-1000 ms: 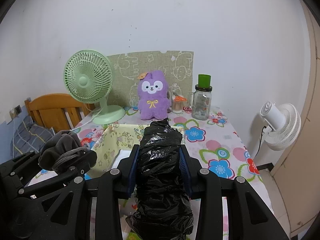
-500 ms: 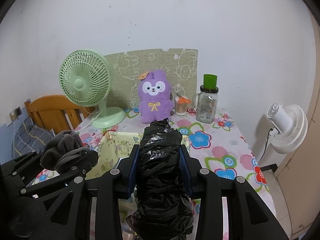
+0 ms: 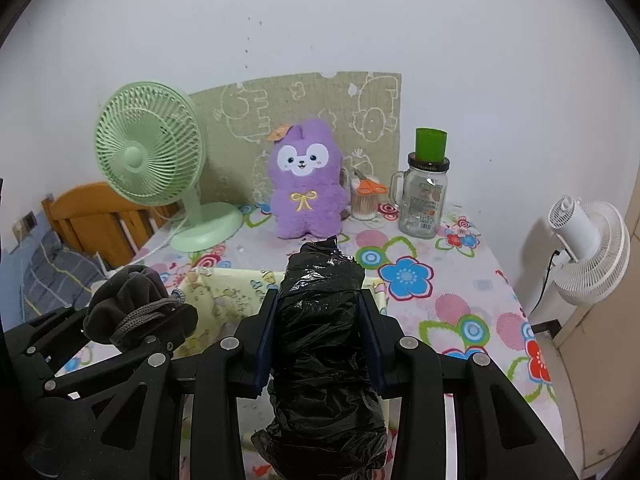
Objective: Organize soft objects
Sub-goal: 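Lift the black bundle with the right gripper while the left gripper carries the grey sock toward the box, then lower both items into the yellow box and open both grippers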
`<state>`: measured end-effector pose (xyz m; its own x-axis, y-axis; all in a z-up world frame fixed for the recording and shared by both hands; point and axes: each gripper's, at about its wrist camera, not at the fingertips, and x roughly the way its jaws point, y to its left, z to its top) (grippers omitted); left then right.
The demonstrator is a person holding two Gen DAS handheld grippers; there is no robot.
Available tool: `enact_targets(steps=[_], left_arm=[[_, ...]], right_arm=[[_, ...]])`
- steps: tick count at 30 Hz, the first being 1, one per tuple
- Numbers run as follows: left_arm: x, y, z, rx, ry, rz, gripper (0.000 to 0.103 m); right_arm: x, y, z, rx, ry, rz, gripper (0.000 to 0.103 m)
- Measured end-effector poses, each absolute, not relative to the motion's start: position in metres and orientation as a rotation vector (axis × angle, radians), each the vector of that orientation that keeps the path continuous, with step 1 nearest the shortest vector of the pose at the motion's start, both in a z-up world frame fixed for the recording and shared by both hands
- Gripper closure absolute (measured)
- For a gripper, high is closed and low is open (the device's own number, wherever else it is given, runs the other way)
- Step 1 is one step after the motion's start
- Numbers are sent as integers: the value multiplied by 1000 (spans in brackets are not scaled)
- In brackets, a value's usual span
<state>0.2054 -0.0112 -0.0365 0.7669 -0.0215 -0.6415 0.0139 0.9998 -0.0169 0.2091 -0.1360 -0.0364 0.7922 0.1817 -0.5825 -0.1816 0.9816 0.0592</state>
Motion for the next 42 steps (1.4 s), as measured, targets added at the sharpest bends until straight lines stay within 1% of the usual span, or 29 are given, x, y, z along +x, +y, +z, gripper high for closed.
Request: enact_targets(steps=[13,20,28,32,42], left_arm=[[245,-11,-58,7,783,-10,64],[259,-7,-80,-10,851,-31,63],[259,-6,-82,-12,850,-42,60],[258,-7,-81,-15,855,-48,54],[249,-8,-78,-19,867,-65,52]], right_arm=[[250,-133,-60,-6,711,196,62],[264,-130,-79,-19,762,190,62],[266,-130,-87,-33,786,156,59],[264,-133,-87,-36,786,138,58],[256,-137,-85,-32,800,176,56]])
